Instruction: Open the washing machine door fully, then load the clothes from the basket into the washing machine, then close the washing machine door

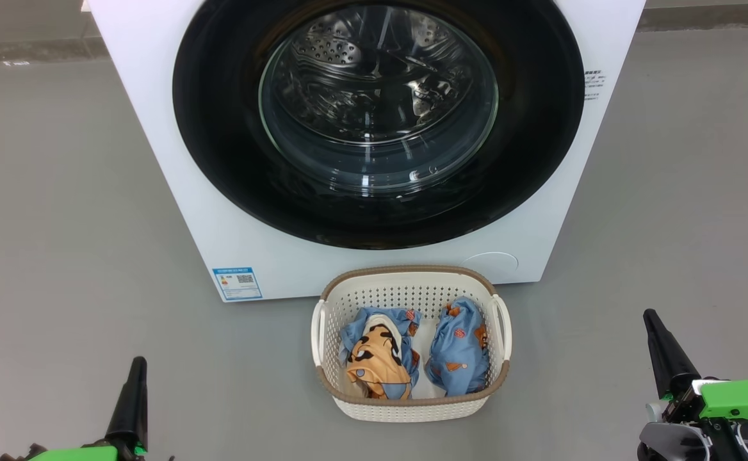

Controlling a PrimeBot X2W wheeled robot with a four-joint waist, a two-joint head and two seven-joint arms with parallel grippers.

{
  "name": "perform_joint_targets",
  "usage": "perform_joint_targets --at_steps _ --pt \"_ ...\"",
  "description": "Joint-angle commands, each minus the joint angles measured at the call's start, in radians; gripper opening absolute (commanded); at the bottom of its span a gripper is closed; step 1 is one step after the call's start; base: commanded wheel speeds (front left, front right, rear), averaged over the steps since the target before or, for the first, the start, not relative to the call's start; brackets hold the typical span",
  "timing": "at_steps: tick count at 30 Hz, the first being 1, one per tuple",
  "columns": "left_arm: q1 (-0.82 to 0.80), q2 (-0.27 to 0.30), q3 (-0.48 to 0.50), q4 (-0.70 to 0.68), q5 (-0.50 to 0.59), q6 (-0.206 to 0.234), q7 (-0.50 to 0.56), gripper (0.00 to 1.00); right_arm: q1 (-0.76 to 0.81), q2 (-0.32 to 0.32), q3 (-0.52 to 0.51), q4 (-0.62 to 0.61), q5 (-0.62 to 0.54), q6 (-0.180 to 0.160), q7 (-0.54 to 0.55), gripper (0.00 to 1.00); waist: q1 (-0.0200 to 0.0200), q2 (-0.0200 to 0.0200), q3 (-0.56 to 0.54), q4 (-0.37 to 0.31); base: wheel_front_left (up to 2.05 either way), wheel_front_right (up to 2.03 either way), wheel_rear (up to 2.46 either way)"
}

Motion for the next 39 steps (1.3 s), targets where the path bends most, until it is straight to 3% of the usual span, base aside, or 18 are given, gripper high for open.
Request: perform_joint_targets --at_steps 1,39 --pt "-0.042 0.01 0.034 -0.016 0.011 -0.007 0.003 0.0 -0.044 -0.01 0.019 -0.027 -0.007 0.003 0.005 0.0 0.0 0.0 0.0 0.0 0.0 0.0 0.0" --pt "-0.043 0.008 0.037 -0.016 0.014 -0.007 0.006 0.0 -0.044 -0.008 0.017 -0.027 -0.009 0.003 0.006 0.0 0.0 0.0 0.0 0.0 0.0 0.0 0.0"
